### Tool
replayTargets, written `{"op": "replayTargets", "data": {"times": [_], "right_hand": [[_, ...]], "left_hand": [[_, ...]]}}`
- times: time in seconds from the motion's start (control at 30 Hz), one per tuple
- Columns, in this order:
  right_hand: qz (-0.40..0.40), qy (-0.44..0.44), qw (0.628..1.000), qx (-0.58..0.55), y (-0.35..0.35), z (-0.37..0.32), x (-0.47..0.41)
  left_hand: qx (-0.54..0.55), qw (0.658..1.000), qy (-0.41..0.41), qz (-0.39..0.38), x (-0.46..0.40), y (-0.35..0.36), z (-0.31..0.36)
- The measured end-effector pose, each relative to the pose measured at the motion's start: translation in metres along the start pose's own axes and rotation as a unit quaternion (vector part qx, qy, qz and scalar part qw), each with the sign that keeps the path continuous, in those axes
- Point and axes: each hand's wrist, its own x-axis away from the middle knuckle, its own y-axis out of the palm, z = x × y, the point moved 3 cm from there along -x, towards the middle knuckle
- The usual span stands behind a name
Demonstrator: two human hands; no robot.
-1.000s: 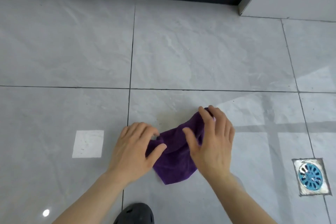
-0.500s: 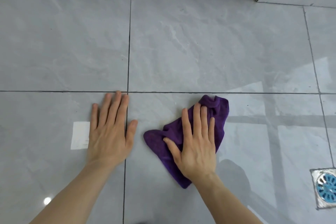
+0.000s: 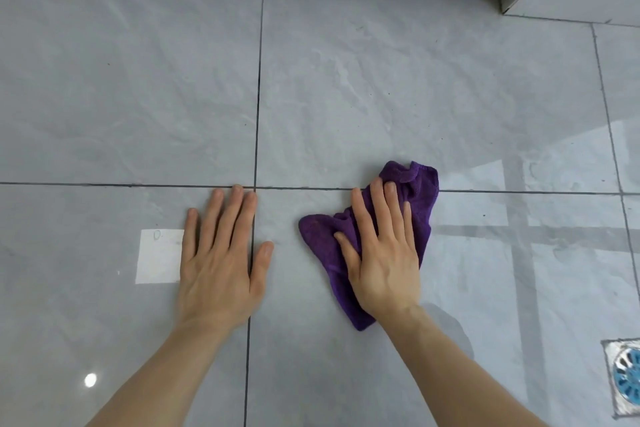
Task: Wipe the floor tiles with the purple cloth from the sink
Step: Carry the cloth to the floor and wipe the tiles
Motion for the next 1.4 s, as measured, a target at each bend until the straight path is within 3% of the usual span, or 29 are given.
{"op": "replayTargets", "data": {"times": [0.13, 0.3, 0.47, 0.53, 0.63, 0.7, 0.83, 1.1, 1.4], "right_hand": [[0.074, 0.042, 0.990, -0.109, -0.017, -0.004, -0.005], [0.094, 0.209, 0.929, -0.290, -0.058, -0.004, -0.010], [0.090, 0.210, 0.891, -0.393, -0.075, -0.033, 0.011], [0.050, 0.131, 0.927, -0.349, -0.066, -0.046, 0.019], [-0.004, -0.031, 0.988, -0.150, -0.036, -0.056, 0.030], [-0.045, -0.065, 0.995, -0.054, -0.013, -0.055, 0.033], [-0.061, -0.102, 0.993, -0.012, 0.013, -0.049, 0.022], [-0.050, -0.097, 0.993, 0.051, 0.017, -0.046, -0.045], [-0.007, -0.009, 1.000, -0.007, 0.002, -0.003, -0.073]], "left_hand": [[-0.001, 1.000, 0.006, -0.001, 0.001, 0.000, -0.001], [0.007, 1.000, 0.004, -0.002, 0.002, 0.001, -0.001], [0.007, 1.000, 0.001, 0.008, 0.001, -0.001, 0.001], [0.010, 1.000, 0.000, 0.009, 0.001, -0.002, 0.001], [0.003, 1.000, 0.007, 0.011, 0.001, -0.003, 0.001], [-0.004, 1.000, 0.014, 0.012, 0.000, -0.003, 0.001], [-0.011, 1.000, 0.019, 0.010, 0.001, -0.001, -0.002], [0.015, 1.000, 0.005, 0.018, 0.000, 0.000, 0.001], [0.017, 1.000, 0.002, 0.015, 0.001, 0.003, -0.001]]}}
